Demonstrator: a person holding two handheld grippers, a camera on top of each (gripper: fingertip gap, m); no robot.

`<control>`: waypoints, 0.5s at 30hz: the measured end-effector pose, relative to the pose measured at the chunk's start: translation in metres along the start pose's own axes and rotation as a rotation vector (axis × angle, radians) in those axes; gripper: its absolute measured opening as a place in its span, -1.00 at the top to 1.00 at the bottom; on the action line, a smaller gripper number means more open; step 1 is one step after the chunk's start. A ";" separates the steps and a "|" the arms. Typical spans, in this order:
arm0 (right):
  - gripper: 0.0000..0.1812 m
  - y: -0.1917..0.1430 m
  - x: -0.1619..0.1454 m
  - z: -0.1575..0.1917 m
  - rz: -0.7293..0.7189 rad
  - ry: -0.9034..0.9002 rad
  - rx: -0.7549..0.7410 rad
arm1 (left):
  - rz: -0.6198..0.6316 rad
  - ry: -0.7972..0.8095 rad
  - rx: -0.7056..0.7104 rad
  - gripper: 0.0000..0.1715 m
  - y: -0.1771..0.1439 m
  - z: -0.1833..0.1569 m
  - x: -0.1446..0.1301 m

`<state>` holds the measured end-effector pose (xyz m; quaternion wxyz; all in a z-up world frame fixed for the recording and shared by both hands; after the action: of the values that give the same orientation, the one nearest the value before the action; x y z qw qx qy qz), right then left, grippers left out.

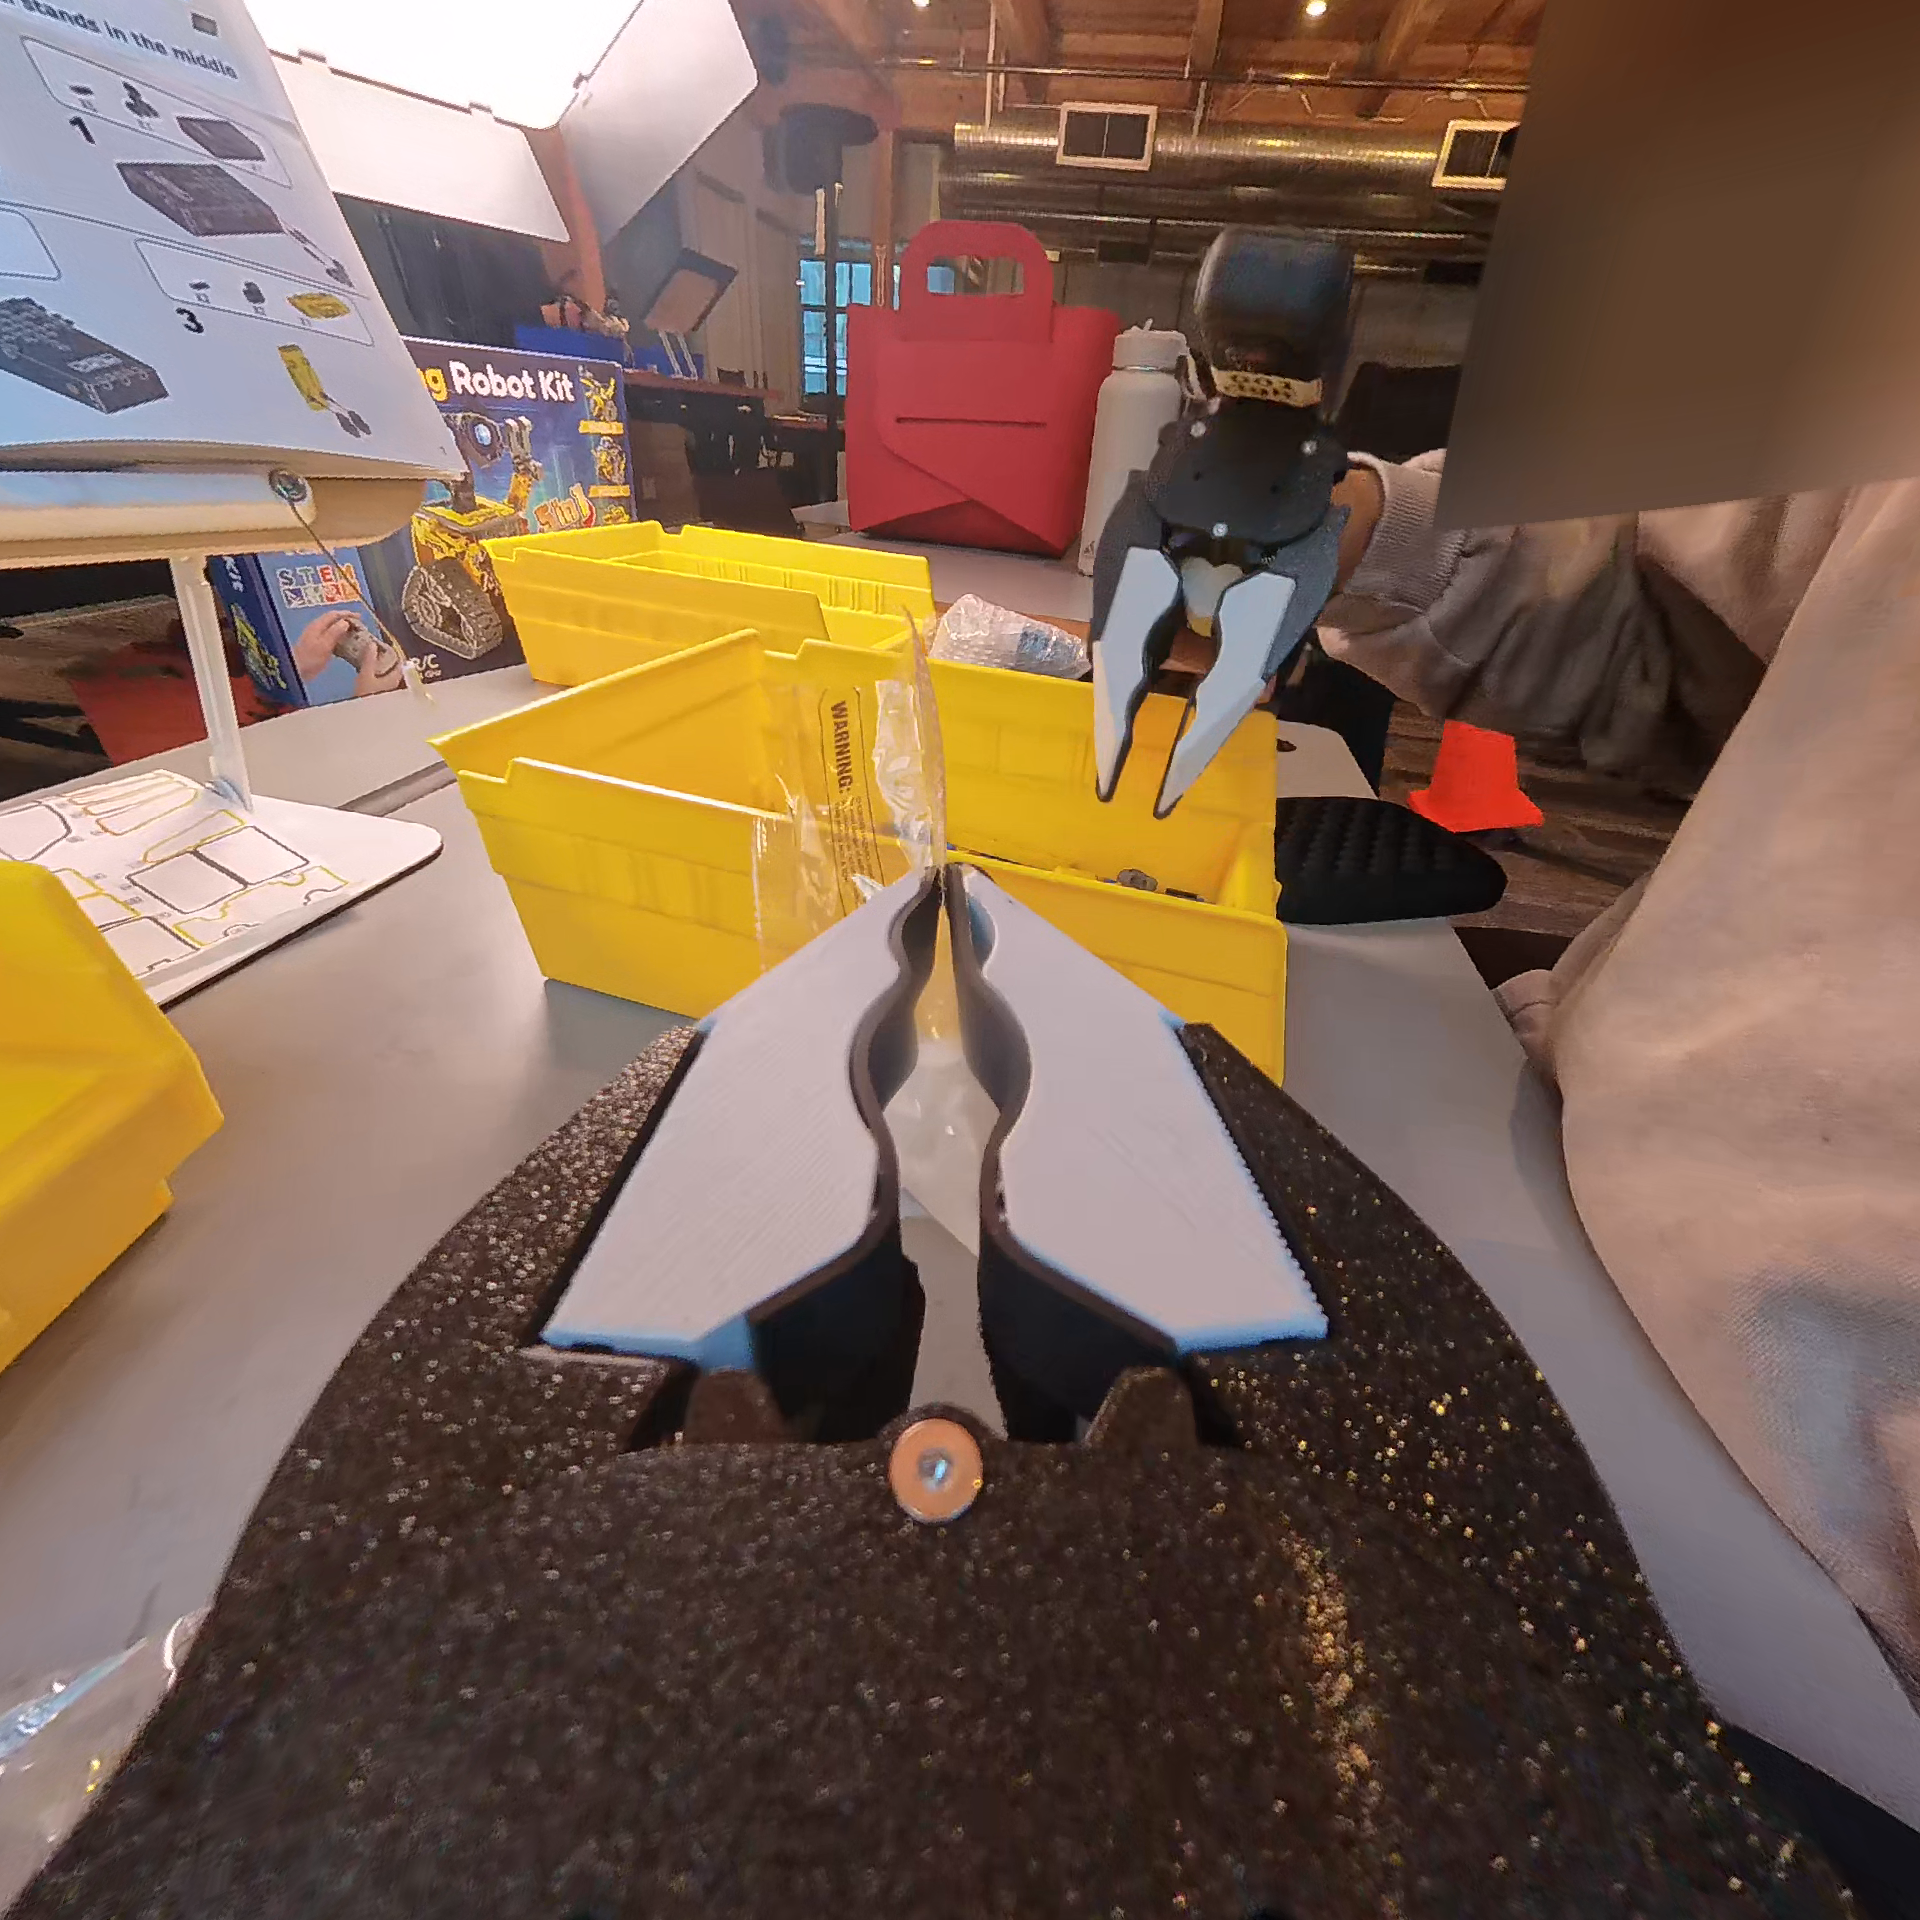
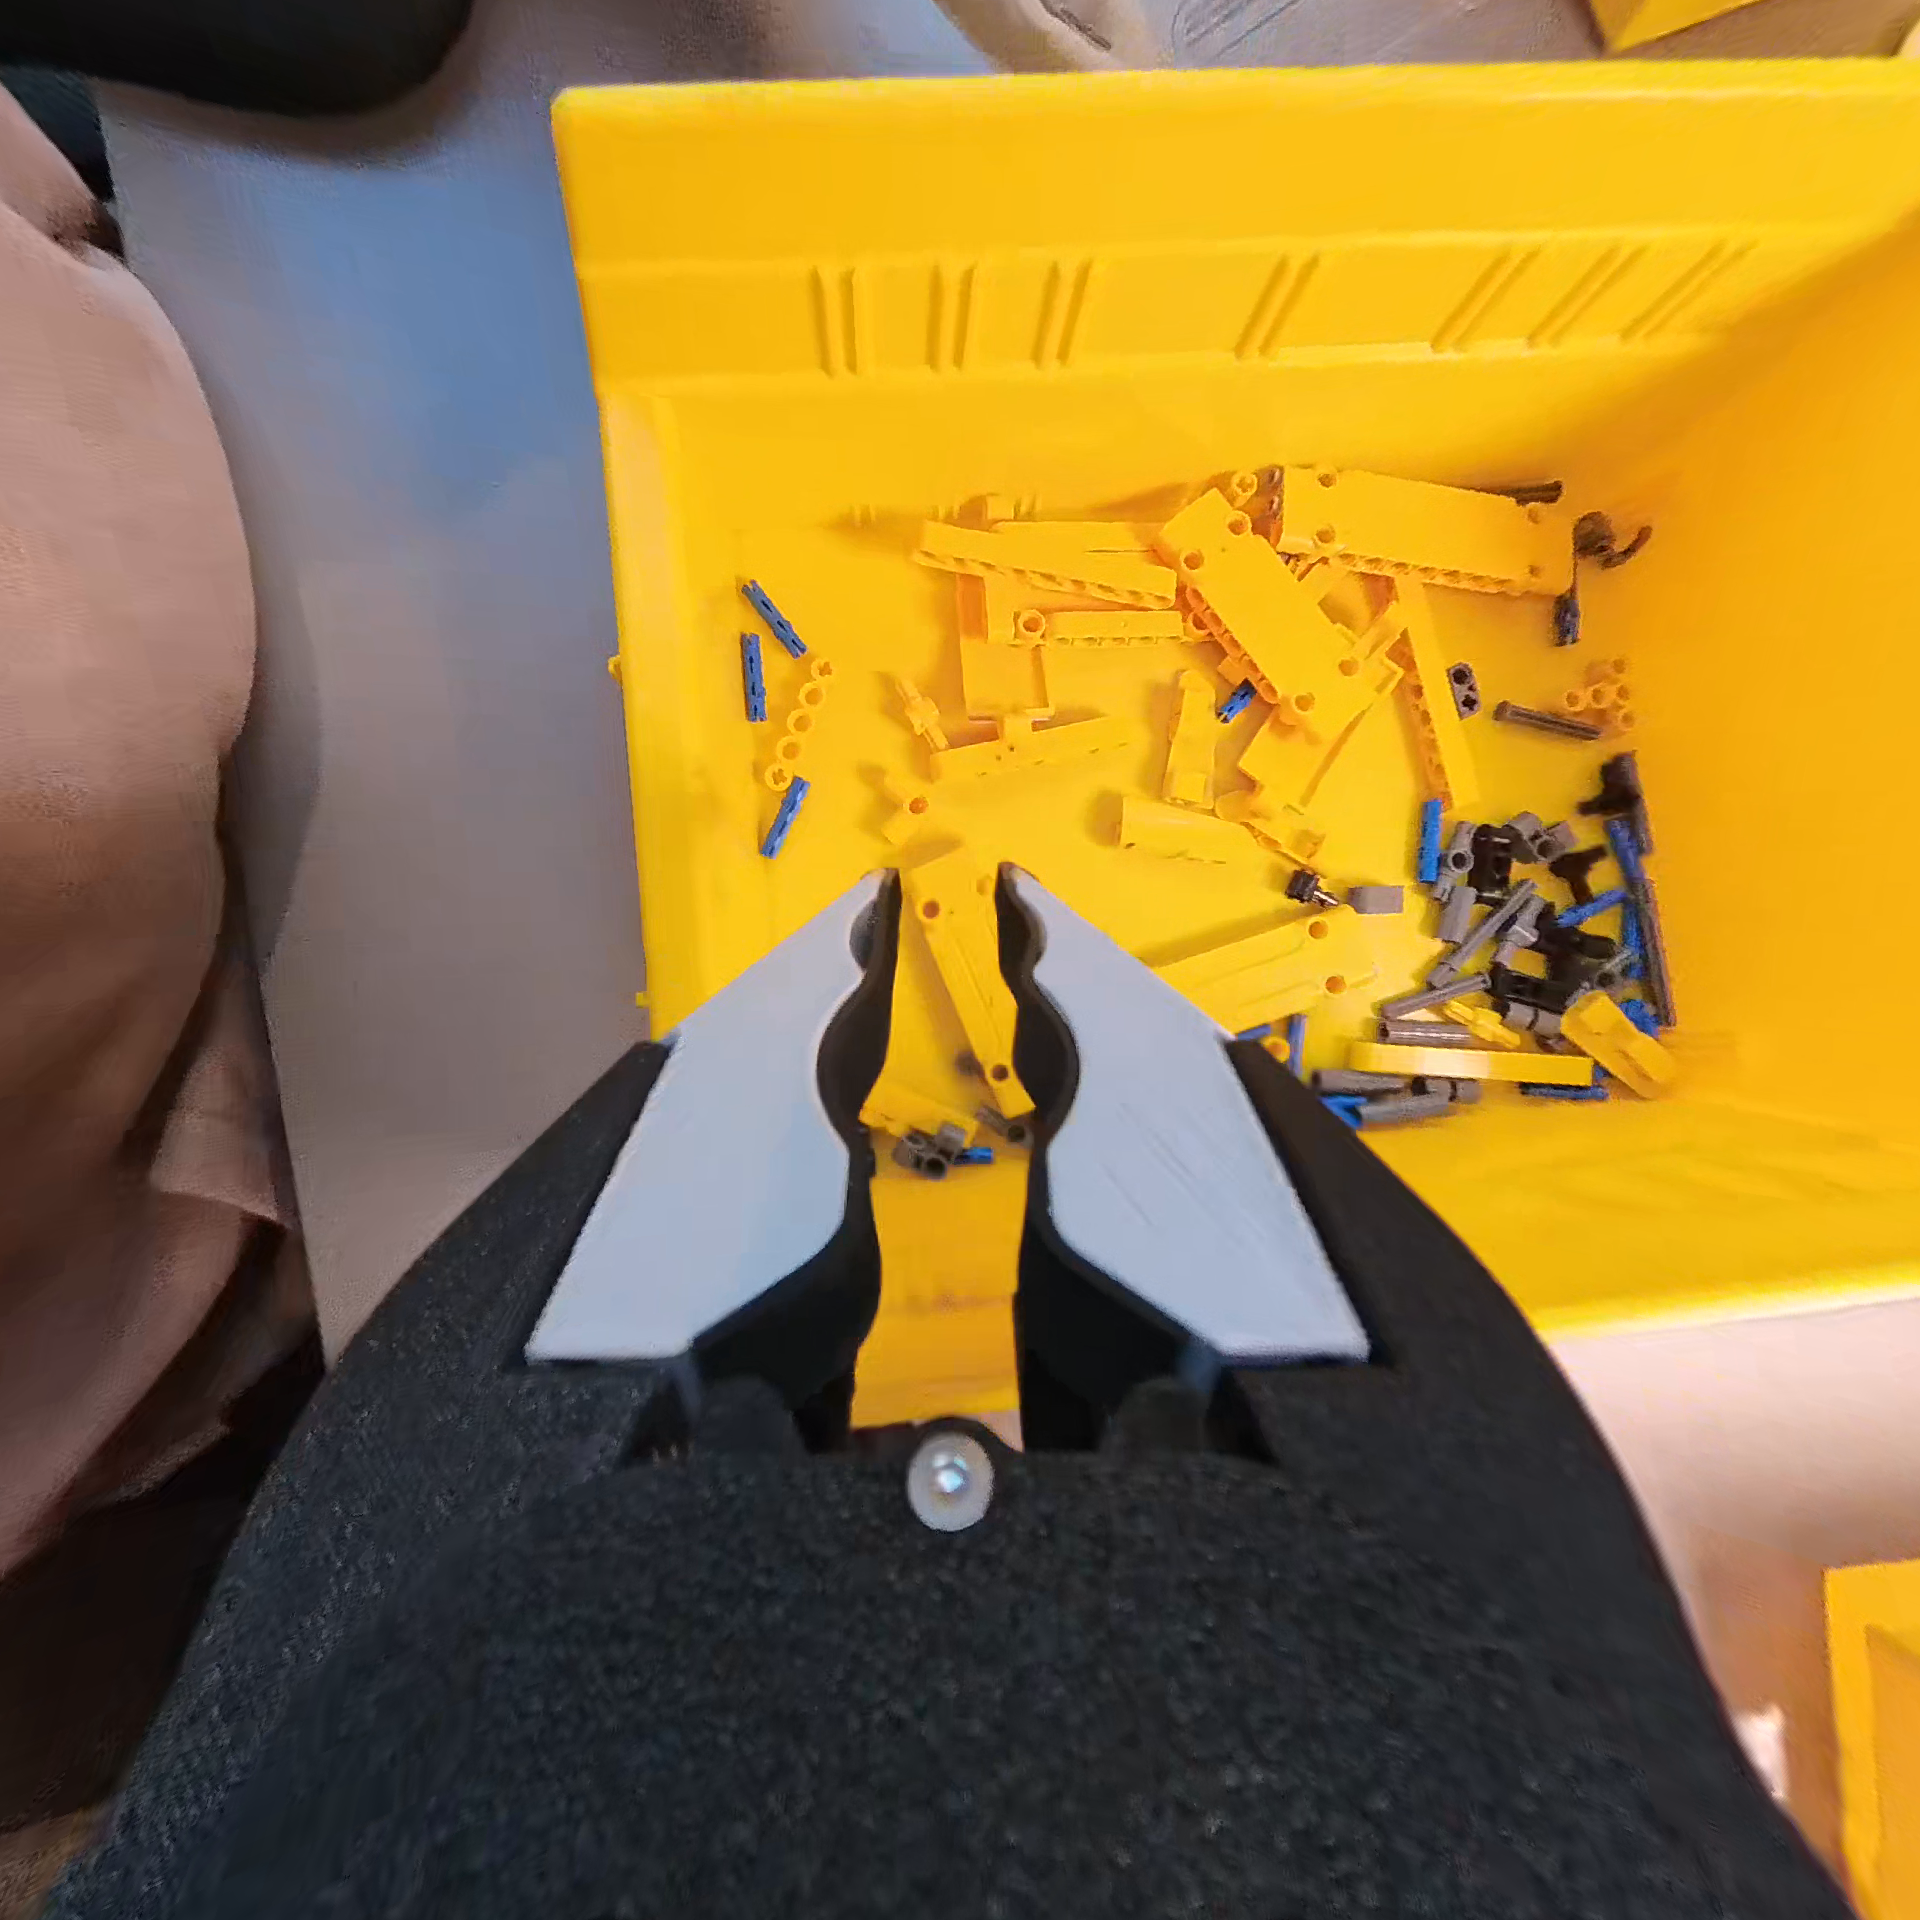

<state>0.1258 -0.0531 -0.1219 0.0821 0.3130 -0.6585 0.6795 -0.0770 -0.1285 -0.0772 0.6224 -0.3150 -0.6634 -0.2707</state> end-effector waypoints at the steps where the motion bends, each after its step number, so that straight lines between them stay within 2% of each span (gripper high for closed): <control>1: 0.80 -0.005 0.001 -0.003 0.013 -0.039 0.021 | -0.003 -0.002 -0.004 1.00 0.000 0.000 0.000; 6: 0.74 -0.002 -0.013 -0.006 0.225 -0.268 0.196 | -0.014 -0.019 -0.008 1.00 -0.002 0.002 0.000; 10: 0.75 0.012 -0.026 0.014 0.428 -0.453 0.427 | -0.015 -0.037 -0.012 1.00 -0.002 0.005 -0.002; 15: 0.82 0.023 -0.054 0.034 0.726 -0.666 0.643 | -0.005 -0.056 -0.012 1.00 -0.002 0.008 -0.006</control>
<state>0.1666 -0.0717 -0.1724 -0.4662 0.2732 -0.4748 0.6946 -0.0832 -0.1242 -0.0842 0.6011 -0.3243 -0.6797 -0.2673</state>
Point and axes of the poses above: each gripper's, where its closed fingertips meet, y out along the fingers, x out of its top, z = x × y across the jaws, the point moved 2 cm from there along -y, back along the fingers, and after that the axes turned 2 degrees about z, right-handed, at the moved point
